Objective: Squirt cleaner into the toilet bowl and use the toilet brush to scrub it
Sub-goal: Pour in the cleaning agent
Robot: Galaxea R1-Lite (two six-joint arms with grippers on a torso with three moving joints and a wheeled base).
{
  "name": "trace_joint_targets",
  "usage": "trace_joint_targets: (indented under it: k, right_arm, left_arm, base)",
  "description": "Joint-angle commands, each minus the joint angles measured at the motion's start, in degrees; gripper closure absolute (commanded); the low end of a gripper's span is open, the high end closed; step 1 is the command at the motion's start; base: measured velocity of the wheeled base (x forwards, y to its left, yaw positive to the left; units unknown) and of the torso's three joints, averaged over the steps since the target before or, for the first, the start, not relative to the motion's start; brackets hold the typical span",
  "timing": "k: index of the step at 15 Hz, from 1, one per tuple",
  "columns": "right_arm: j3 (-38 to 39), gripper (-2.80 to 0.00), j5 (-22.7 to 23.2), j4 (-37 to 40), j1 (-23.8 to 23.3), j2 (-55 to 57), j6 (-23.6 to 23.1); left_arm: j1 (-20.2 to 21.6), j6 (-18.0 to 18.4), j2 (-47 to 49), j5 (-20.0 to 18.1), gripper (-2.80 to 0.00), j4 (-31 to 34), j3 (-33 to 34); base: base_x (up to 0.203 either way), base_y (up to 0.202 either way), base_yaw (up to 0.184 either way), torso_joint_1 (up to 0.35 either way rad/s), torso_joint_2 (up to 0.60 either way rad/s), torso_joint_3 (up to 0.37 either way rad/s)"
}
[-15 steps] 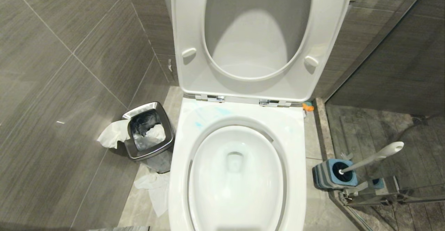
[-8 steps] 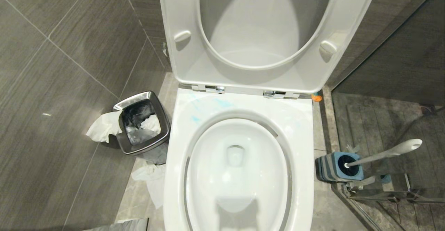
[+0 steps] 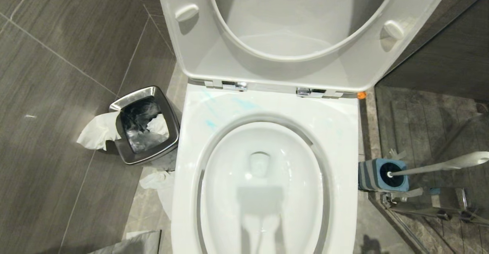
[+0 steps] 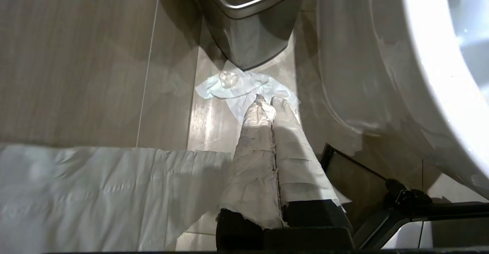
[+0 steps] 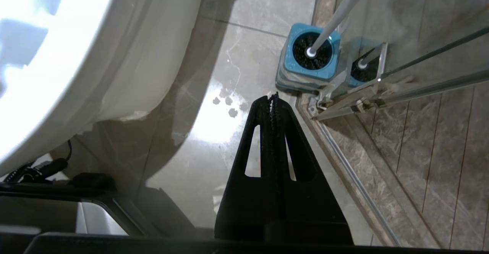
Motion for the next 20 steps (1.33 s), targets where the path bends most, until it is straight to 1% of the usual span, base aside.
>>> trace_joint_targets:
  k: [1, 6, 10, 13, 15, 17, 20]
  right_arm:
    - [0.00, 0.00, 0.02, 0.06, 0.00, 0.05, -0.03]
    - [0.00, 0.00, 0.37, 0.06, 0.00, 0.05, -0.03]
    - [-0.42, 0.00, 0.29, 0.72, 0.00, 0.29, 0.05]
    - [-4.14, 0.00, 0.13, 10.71, 0.00, 0.58, 0.66]
    - [-7.04, 0.00, -0.93, 16.80, 0.00, 0.99, 0.92]
    - [-9.41, 0.00, -1.16, 18.81, 0.00, 4.76, 0.93]
    - [-13.90, 0.00, -1.80, 19.14, 0.00, 18.53, 0.97]
  left_arm:
    - [0.01, 0.02, 0.09, -0.01, 0.00, 0.02, 0.09]
    - [0.01, 0.11, 0.09, -0.01, 0.00, 0.02, 0.09]
    - [0.01, -0.68, 0.09, 0.01, 0.00, 0.11, 0.17]
    - [0.01, -0.77, 0.09, 0.08, 0.00, 0.11, 0.09]
    - [0.01, -0.77, 0.09, -0.01, 0.00, 0.11, 0.15]
    - [0.01, -0.77, 0.09, 0.08, 0.00, 0.11, 0.09]
    - [0.01, -0.77, 0.09, 0.08, 0.00, 0.11, 0.17]
  base:
    - [0.000, 0.000, 0.000, 0.009, 0.00, -0.195]
    - [0.000, 0.000, 0.000, 0.004, 0.00, -0.187]
    - [0.000, 0.000, 0.000, 0.002, 0.00, -0.039]
    - [0.000, 0.000, 0.000, 0.000, 0.00, 0.000]
    - [0.000, 0.000, 0.000, 0.000, 0.00, 0.000]
    - [0.000, 0.000, 0.000, 0.000, 0.00, 0.000]
    - [0.000, 0.000, 0.000, 0.000, 0.00, 0.000]
